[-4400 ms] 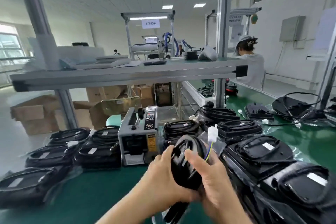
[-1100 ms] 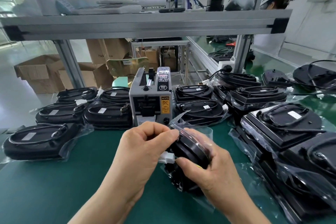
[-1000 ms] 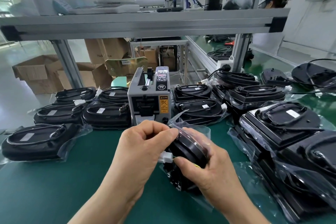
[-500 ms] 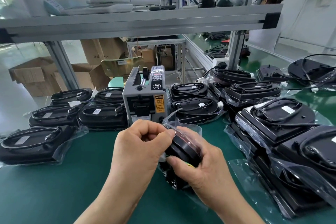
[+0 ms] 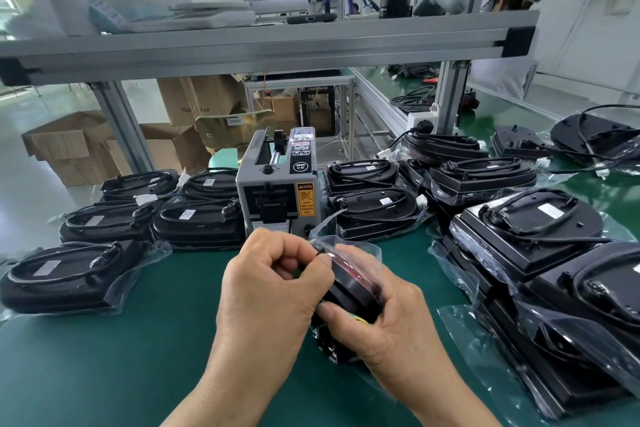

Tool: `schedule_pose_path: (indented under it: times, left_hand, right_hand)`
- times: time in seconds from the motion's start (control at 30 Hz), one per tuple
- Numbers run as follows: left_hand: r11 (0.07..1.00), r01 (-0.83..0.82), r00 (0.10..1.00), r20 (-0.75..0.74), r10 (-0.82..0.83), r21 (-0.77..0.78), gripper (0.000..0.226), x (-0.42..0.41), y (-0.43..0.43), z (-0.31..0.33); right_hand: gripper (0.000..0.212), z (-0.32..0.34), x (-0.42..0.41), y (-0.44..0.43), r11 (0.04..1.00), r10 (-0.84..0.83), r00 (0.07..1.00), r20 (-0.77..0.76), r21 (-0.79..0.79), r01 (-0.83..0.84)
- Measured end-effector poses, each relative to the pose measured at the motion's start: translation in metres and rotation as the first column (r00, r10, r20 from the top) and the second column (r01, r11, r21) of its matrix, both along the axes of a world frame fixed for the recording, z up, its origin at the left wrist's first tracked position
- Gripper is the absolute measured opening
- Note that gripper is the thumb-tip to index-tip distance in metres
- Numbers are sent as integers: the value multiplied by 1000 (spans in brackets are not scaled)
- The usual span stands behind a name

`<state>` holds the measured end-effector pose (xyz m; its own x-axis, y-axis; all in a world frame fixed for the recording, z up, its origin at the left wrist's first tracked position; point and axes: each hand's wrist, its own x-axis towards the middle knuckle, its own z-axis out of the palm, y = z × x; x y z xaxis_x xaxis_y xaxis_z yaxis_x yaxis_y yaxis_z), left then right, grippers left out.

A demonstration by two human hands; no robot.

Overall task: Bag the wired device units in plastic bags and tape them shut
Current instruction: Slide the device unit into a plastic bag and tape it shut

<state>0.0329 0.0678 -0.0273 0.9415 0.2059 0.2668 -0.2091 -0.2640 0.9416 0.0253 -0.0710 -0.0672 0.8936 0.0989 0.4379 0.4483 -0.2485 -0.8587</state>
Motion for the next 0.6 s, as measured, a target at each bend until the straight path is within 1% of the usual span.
schedule_pose_path:
  times: [0.1,0.17,0.2,0.33,0.43,0.5,0.6]
  left_hand:
    - [999,-12,999,-29,13,41,24,3,1,0]
    - [1000,-15,997,-76,13,-23,32,6,2,-1]
    - [998,-1,996,-92,-4,-60,33,7,3,-1]
    - [996,52,994,-90,-59,-74,28,5,4,-2]
    - [994,56,995,-81,-64,-98,23,7,5,-2]
    - [985,67,993,-87,-82,-157,19,11,6,-1]
    - [960,129,981,-108,-160,-250,18,14,9,0]
  right_hand:
    - [47,-1,0,0,1000,5,1000,-3,8,-5]
    - [47,-2,0,1,1000,6,1000,-4,9,-6]
    - [47,-2,0,1,1000,7,1000,-2,4,-7]
    - [48,-4,1,1,1000,-1,1000,1,-23,1]
    - [49,-6,1,1,1000,-1,1000,0,-16,1]
    - [51,-7,2,1,1000,-3,1000,-5,-5,3]
    - [51,-8,2,2,1000,-8,1000,-11,-14,8]
